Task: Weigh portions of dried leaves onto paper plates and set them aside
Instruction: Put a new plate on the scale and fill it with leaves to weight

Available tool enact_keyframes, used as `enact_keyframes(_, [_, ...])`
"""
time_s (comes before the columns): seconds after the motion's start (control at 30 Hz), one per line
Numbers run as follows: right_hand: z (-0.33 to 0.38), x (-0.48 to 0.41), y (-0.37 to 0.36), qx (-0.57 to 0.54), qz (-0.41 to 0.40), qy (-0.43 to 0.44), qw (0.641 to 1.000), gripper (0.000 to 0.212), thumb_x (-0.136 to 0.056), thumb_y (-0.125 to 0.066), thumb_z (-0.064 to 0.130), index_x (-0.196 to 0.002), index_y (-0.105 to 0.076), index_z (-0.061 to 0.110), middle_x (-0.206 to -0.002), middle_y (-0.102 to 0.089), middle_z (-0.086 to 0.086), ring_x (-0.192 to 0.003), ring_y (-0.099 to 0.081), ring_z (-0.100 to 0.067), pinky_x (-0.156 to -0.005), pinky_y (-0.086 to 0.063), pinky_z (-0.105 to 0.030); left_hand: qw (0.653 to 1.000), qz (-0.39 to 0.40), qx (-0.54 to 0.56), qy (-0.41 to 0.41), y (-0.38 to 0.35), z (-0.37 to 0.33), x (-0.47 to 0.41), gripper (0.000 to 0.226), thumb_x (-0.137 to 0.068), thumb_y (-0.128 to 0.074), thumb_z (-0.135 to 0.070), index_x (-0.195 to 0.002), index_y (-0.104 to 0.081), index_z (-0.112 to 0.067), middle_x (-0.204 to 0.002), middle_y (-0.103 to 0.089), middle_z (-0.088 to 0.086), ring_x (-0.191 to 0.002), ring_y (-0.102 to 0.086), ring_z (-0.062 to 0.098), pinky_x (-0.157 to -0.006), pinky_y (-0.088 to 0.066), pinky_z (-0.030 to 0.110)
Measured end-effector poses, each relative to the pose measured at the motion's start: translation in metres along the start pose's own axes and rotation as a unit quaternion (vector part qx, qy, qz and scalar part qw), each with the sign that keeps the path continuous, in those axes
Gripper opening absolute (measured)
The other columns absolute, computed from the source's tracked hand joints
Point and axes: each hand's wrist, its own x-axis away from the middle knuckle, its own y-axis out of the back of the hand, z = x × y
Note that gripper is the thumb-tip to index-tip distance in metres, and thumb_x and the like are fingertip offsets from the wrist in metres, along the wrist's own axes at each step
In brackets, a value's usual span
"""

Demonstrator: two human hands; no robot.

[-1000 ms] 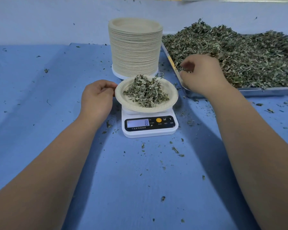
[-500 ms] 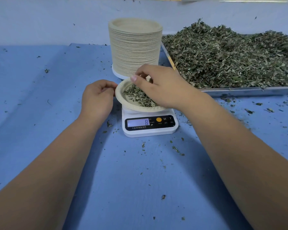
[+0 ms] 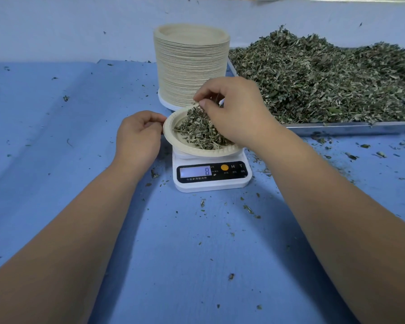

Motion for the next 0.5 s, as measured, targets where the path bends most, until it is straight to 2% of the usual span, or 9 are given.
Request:
enact_keyframes(0.1, [-0.0007, -0.0024, 0.003, -0.024, -0.037, -0.006, 0.999, 0.017, -0.093, -0.066, 0.013, -0.099, -0.078, 0.023, -0.082, -0.065, 0.022, -0.073, -0.055, 0.011, -0.073, -0.039, -0.003, 1.0, 0.0, 0.001, -0.006, 0.0, 0.0008, -0.0003, 0.031, -0.08, -0.051, -0.013, -0.081, -0.077, -0.031, -0.079, -0.076, -0.006, -0.087, -0.071, 0.026, -0.086, -0.06, 0.051])
enact_keyframes(0.17, [-0.0009, -0.0037, 0.0051, -0.057, -0.06, -0.02, 0.996, 0.016, -0.093, -0.067, 0.014, -0.098, -0.078, 0.024, -0.077, -0.063, 0.026, -0.07, -0.056, 0.011, -0.073, -0.045, -0.007, 1.0, 0.0, 0.003, -0.008, -0.0003, 0.0018, -0.0008, 0.031, -0.082, -0.051, -0.012, -0.081, -0.077, -0.029, -0.078, -0.075, -0.008, -0.082, -0.071, 0.019, -0.083, -0.061, 0.046])
enact_keyframes(0.27, [-0.0016, -0.0066, 0.0089, -0.097, -0.102, -0.034, 0.989, 0.014, -0.092, -0.068, 0.013, -0.096, -0.078, 0.023, -0.077, -0.067, 0.021, -0.071, -0.058, 0.004, -0.075, -0.052, -0.02, 1.0, -0.017, 0.017, -0.01, -0.0014, 0.0041, -0.0034, 0.027, -0.088, -0.052, -0.009, -0.089, -0.075, -0.023, -0.078, -0.075, -0.015, -0.072, -0.067, -0.001, -0.073, -0.055, 0.033])
enact_keyframes(0.33, [-0.0029, -0.0081, 0.0095, -0.119, -0.111, -0.045, 0.986, 0.014, -0.091, -0.069, 0.012, -0.095, -0.078, 0.023, -0.08, -0.07, 0.016, -0.071, -0.059, 0.001, -0.074, -0.051, -0.02, 0.999, -0.028, 0.034, -0.004, -0.002, 0.0048, -0.0048, 0.025, -0.091, -0.052, -0.006, -0.096, -0.073, -0.018, -0.082, -0.076, -0.016, -0.073, -0.068, -0.005, -0.076, -0.052, 0.028])
enact_keyframes(0.5, [-0.0033, -0.0059, 0.0041, -0.122, -0.113, -0.042, 0.985, 0.015, -0.091, -0.07, 0.013, -0.094, -0.078, 0.025, -0.081, -0.07, 0.018, -0.071, -0.059, 0.005, -0.073, -0.05, -0.016, 0.999, -0.025, 0.022, -0.008, -0.0019, 0.0045, -0.0035, 0.027, -0.089, -0.052, -0.006, -0.094, -0.075, -0.019, -0.077, -0.073, -0.021, -0.071, -0.065, -0.007, -0.078, -0.054, 0.029])
